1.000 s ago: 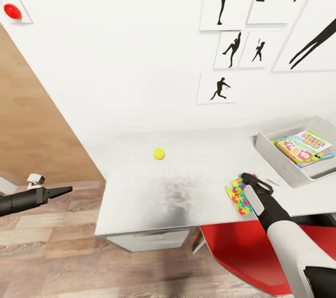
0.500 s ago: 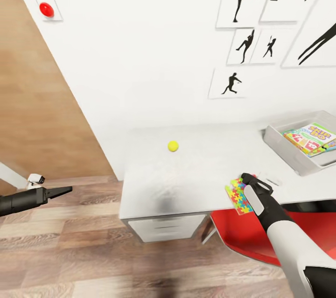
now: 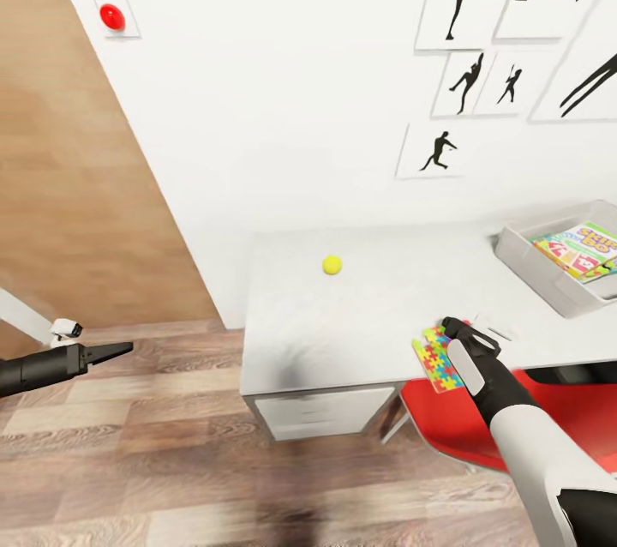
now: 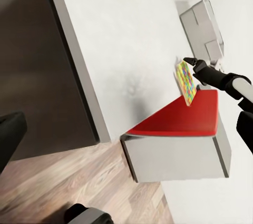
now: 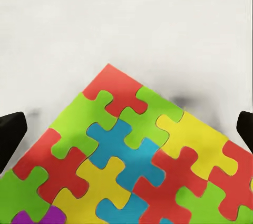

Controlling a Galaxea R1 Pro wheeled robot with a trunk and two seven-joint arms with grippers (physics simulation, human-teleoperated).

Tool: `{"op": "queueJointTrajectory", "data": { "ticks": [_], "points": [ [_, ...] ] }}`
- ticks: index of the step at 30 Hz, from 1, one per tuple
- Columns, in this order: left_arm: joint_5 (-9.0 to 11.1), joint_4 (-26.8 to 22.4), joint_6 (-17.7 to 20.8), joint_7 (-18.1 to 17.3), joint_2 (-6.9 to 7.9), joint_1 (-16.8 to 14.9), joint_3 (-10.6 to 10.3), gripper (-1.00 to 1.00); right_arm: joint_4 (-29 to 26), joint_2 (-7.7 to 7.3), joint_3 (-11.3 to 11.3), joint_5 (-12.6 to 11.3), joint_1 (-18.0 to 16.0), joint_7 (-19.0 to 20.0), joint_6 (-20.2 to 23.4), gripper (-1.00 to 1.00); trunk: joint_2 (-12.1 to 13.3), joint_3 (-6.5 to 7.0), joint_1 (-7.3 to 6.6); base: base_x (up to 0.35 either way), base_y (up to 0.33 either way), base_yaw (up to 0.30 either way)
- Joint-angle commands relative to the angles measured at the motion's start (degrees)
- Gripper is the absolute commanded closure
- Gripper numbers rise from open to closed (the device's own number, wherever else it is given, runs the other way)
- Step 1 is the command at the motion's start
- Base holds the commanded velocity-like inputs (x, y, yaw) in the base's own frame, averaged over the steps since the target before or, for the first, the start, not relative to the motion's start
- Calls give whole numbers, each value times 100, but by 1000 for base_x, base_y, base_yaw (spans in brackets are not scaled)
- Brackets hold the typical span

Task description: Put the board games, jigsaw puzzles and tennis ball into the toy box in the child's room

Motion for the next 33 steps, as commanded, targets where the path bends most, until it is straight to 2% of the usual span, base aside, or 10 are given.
{"op": "queueJointTrajectory", "data": {
  "ticks": [1,11,23,26,33],
  "points": [
    [-2,1,62,-23,1,-5,-1,-100,46,3,-2,-117,2,-21,21,-100,-9,-11,3,-106,60,0],
    [-2,1,67,-23,10,-6,-1,-100,49,10,6,-117,2,-20,21,-100,-9,-11,3,-49,143,0],
    [-1,1,59,-23,10,-6,-1,-100,-52,25,-18,-106,2,-42,142,-100,-9,33,3,0,15,0],
    [-1,1,59,-23,10,-6,-1,-100,-294,14,-10,-107,2,-62,212,-100,-9,60,3,0,0,0],
    [-1,1,59,-23,10,-6,-1,-100,-1081,26,-3,-108,2,-78,767,-100,-9,125,3,0,0,0]
  ]
}}
